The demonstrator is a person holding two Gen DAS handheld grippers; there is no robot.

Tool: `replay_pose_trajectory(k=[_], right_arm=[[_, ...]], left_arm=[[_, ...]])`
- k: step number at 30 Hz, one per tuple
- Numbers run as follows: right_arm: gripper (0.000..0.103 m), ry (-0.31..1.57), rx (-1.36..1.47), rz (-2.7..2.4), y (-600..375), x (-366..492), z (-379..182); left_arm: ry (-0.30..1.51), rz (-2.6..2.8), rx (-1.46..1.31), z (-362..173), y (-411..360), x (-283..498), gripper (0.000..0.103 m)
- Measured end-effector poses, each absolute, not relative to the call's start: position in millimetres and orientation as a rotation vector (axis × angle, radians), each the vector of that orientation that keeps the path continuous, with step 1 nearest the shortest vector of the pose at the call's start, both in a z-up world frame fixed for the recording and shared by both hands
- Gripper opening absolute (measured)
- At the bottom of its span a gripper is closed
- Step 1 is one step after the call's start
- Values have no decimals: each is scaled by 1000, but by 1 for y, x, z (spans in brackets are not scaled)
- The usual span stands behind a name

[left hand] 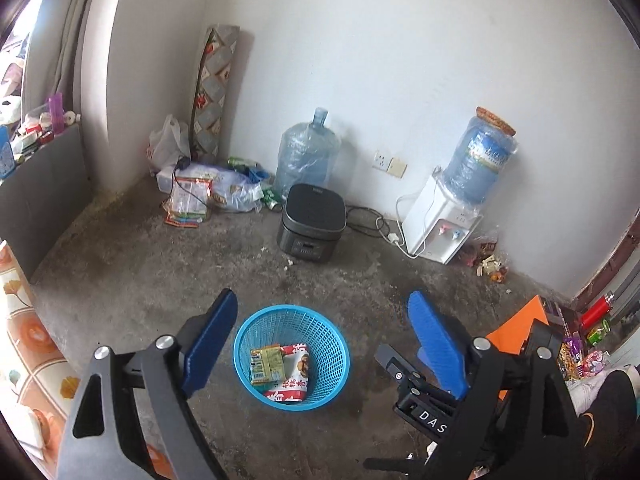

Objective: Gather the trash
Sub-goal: 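Withdraw both open tools from the wastebasket back toward the table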

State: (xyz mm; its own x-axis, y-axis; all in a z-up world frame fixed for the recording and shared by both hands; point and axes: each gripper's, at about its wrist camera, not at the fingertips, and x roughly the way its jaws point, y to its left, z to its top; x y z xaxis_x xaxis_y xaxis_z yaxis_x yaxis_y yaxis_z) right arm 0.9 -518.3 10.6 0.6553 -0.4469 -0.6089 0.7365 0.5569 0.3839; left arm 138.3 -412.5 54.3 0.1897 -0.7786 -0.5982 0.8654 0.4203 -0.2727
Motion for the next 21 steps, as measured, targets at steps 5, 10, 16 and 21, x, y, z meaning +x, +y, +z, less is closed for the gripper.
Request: replay_pose_trajectory(k=[5, 10, 16, 21], right_arm=[[95, 390, 479, -729, -480, -7, 56], [95, 365, 347, -741, -449, -5, 80], [95, 385, 296, -673, -423, 4, 92], [95, 351, 224, -607, -392, 10, 106]], left_arm=[[649, -1127, 108, 95, -360, 123, 97], [589, -1065, 66, 120, -307, 116, 97], [560, -1005, -28, 133, -245, 119, 97], [535, -946, -91, 139, -189, 122, 97]])
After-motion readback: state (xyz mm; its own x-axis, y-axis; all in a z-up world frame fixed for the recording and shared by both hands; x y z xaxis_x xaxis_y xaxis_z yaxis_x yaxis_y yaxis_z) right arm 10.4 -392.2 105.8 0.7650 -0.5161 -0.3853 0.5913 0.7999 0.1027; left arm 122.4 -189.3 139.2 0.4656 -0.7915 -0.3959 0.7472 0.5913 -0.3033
